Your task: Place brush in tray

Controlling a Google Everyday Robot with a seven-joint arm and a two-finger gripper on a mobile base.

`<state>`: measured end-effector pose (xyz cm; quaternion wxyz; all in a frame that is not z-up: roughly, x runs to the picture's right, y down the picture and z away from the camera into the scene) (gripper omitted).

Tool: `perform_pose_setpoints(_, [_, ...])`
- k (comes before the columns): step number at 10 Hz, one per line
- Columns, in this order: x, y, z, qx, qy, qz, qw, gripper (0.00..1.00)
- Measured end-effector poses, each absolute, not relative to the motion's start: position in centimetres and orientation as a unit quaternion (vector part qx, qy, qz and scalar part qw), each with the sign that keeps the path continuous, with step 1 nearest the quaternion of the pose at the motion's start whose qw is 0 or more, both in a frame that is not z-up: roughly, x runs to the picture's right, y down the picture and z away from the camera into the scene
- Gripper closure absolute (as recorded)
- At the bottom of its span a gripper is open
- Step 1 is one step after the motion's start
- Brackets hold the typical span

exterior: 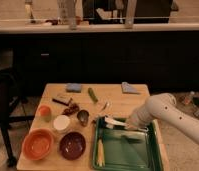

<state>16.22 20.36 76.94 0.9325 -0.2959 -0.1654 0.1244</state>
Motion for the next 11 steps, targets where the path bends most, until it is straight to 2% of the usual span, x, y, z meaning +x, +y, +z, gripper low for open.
perform_pose_setpoints(3, [15.7,22.4,77.6,-0.302,-0.201,0.077,0.929,1.00])
perform_pose_setpoints(11, [14.1,25.2,78.6,-0.315,-0.216,0.035,0.924,1.00])
